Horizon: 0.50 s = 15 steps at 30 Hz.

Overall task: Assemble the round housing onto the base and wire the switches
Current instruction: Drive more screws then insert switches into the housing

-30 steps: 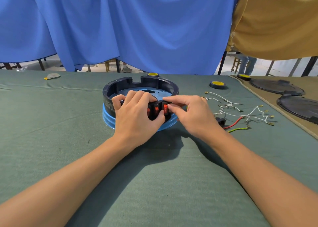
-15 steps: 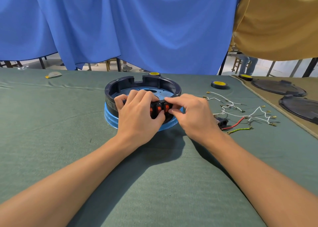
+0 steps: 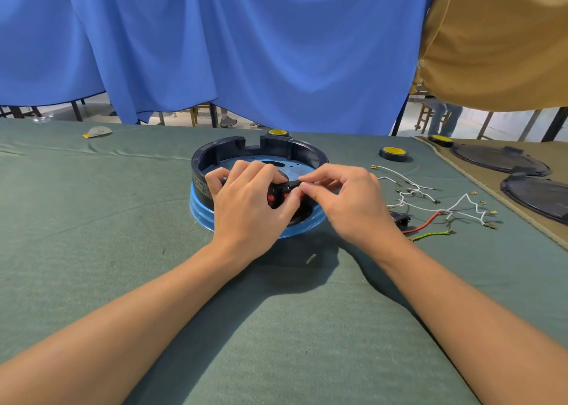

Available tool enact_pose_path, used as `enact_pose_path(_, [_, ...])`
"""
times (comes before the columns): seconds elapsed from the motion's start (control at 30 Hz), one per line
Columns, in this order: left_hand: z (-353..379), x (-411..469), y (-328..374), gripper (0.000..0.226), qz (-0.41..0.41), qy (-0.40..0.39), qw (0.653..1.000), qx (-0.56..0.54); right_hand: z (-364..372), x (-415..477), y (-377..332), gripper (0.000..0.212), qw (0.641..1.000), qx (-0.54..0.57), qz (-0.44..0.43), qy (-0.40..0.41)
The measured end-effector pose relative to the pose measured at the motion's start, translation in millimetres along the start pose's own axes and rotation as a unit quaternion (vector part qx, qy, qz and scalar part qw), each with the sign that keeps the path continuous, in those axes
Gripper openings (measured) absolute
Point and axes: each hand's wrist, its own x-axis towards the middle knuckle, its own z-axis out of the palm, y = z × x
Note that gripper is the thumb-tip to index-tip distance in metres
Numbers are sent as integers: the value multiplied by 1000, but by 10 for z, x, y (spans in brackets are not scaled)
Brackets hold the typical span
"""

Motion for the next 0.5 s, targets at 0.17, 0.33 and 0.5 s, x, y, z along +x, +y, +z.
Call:
enact_pose_path(0.17, [-8,30,-58,22,17,-3,1000,-5,-32,-51,6,14,998,-51,-31,5])
enact_pose_path(0.33, [-21,84,-94,17,-41,-22,996,-75,-336,-4,196,16,980,-193,32,43])
enact_pose_path(0.5, [-20,88,-131,15,-29,-23,997,-73,-612,15,343,16,916,-369,160,-4])
